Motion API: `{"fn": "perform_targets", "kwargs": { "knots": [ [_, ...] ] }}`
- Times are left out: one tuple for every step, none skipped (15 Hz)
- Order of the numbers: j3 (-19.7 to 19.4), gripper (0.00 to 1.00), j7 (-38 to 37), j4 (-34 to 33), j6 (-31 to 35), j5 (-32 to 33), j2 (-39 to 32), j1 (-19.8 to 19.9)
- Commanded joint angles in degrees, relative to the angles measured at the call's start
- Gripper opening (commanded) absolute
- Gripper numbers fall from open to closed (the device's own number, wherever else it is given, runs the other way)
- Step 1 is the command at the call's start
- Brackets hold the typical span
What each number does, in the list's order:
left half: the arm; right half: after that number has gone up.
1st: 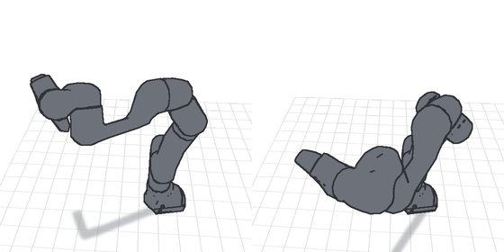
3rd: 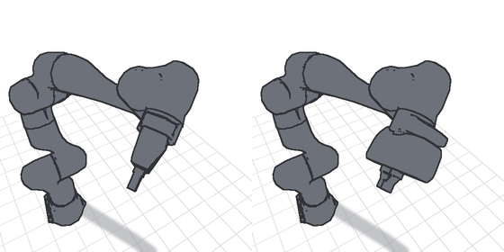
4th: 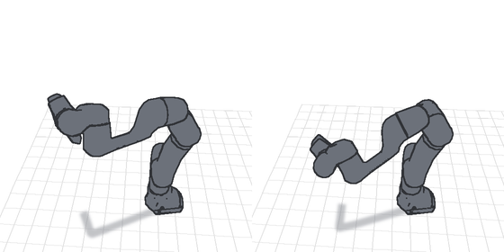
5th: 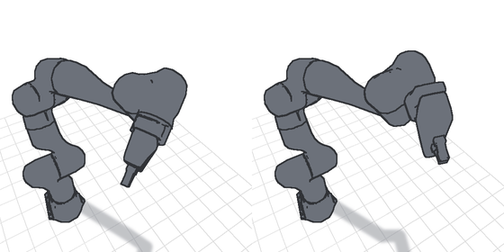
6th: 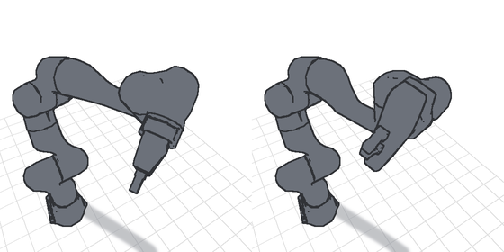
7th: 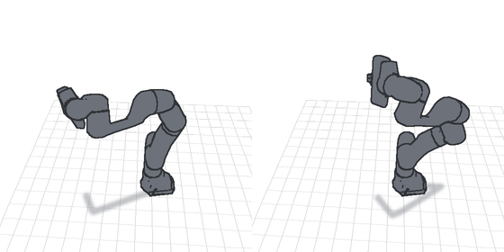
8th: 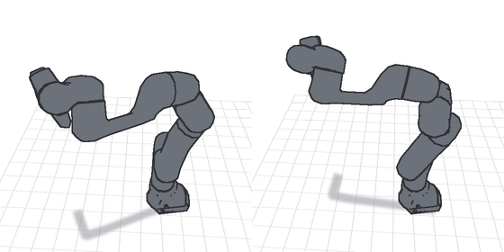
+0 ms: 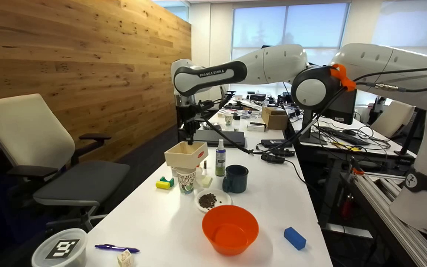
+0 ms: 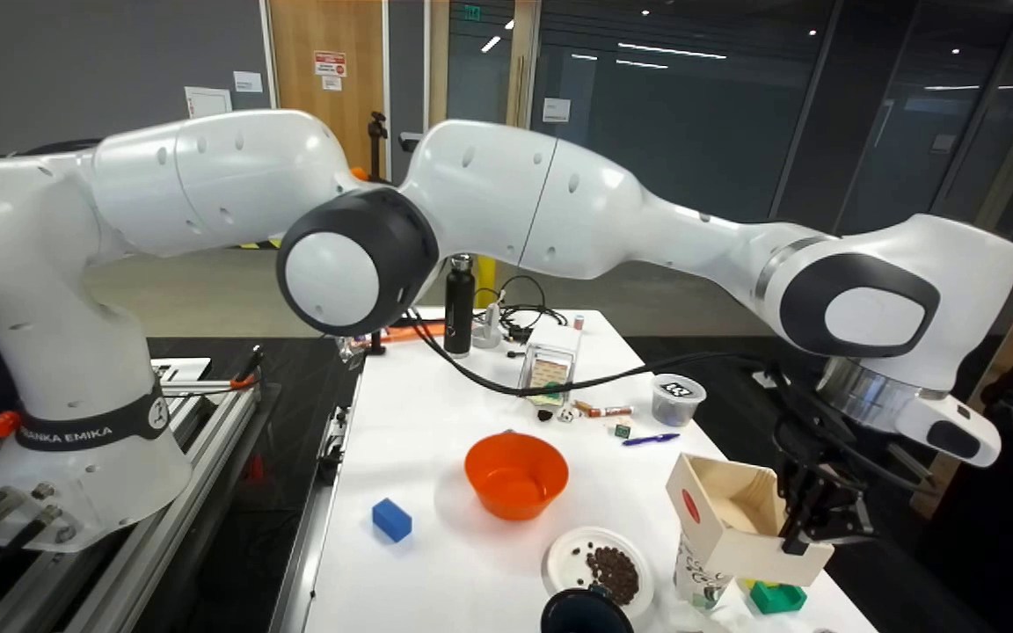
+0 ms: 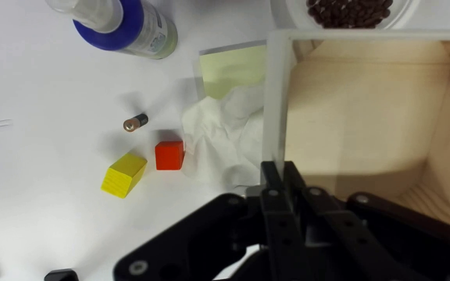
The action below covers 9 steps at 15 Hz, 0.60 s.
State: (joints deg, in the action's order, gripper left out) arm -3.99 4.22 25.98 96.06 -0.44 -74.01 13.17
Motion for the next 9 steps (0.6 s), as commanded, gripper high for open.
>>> {"fn": "perform_targets", "kwargs": {
  "knots": [
    [1.1,0.02,2.8,0.2,-2.5,0.1,0.4,0.5],
    [1.3,0.02,3.1,-0.3,-2.8,-0.1,0.0,0.6],
    [1.4,0.02,3.4,-0.5,-2.9,-0.2,-0.3,0.7],
    [1.8,0.02,3.9,-0.9,-2.1,-0.4,-0.9,0.9],
    [2.0,0.02,4.5,-1.2,-1.1,-0.5,-1.5,0.9],
    [2.4,0.02,5.1,-1.3,-0.4,-0.7,-1.9,1.0],
    [2.8,0.02,5.7,-1.5,0.3,-0.9,-2.4,1.0],
    [3.1,0.02,6.3,-1.5,1.0,-1.0,-2.8,1.0],
    [3.5,0.02,7.0,-1.6,2.1,-1.1,-3.3,1.0]
  ]
}}
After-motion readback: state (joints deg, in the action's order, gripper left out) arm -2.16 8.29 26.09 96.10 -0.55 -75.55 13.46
